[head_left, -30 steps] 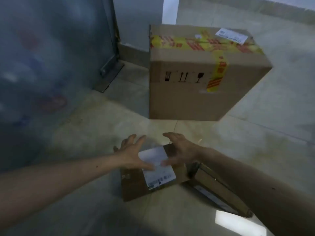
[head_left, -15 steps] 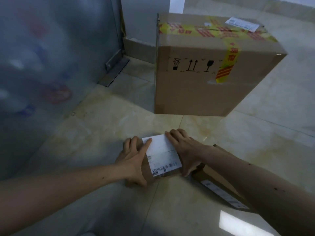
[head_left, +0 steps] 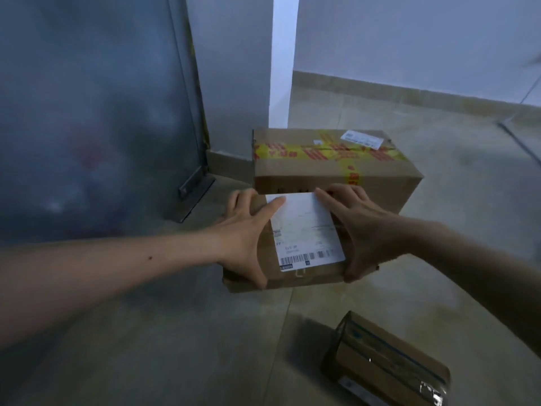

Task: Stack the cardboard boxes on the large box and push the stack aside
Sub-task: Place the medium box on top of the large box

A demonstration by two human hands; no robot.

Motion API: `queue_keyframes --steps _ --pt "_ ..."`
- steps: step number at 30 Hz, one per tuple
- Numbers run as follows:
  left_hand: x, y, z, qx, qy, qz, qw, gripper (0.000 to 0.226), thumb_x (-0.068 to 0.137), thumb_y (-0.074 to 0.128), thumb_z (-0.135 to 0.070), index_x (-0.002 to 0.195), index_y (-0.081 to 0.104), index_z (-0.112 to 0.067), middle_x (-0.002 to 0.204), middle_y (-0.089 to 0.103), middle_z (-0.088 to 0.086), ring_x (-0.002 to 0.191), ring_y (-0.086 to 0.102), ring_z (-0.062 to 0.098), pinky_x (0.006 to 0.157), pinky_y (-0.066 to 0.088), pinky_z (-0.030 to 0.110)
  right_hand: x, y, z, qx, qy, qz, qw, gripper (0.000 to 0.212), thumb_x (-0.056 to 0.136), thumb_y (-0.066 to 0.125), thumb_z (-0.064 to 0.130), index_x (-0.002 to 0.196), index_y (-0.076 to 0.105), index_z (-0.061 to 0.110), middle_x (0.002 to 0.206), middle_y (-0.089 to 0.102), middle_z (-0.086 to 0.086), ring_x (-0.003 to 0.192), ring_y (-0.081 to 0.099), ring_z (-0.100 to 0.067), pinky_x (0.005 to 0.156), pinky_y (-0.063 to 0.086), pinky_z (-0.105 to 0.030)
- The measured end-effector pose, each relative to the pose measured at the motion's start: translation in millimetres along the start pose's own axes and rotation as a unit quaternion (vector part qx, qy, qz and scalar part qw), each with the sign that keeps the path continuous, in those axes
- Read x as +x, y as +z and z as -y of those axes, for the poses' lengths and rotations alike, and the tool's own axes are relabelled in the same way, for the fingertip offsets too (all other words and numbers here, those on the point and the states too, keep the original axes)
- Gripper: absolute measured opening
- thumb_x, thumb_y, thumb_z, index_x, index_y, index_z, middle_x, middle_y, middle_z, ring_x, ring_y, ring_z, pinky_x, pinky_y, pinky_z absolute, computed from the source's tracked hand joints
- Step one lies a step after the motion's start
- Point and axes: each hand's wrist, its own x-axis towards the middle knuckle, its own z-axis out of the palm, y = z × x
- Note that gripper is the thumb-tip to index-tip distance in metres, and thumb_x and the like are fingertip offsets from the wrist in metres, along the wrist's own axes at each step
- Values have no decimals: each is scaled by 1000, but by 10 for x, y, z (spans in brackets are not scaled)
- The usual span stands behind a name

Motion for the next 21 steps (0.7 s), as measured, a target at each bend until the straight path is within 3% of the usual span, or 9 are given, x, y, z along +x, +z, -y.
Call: queue_keyframes --steps 6,10,15,21 --pt "354 -1091 -429 34 51 -110 992 137 47 84 -51 148 -8 -38 151 -6 -1 141 -11 29 114 22 55 -309 -1087 -440 -7 53 -81 995 143 42 91 48 149 -2 26 149 7 11 140 5 -19 117 24 -40" --pt "882 -1604 -500 47 85 -172 980 130 50 86 -46 149 2 -38 152 -2 3 141 -6 31 114 25 53 -67 -1517 -818 -27 92 -150 984 136 41 91 41 145 6 26 148 15 2 142 7 -27 115 29 -51" --pt "1533 -1753 -416 64 85 -166 980 125 53 86 -45 149 7 -37 151 5 4 140 -2 31 114 26 53 464 -1623 -1228 -37 140 -148 978 135 29 84 51 138 5 40 148 14 6 144 2 -36 109 27 -68" --pt "2032 -1666 -253 81 58 -98 990 124 54 83 -49 149 5 -41 151 9 2 140 2 30 114 24 53 914 -1536 -1517 -36 161 -63 984 136 35 88 47 140 2 43 151 20 2 141 19 -34 107 35 -62"
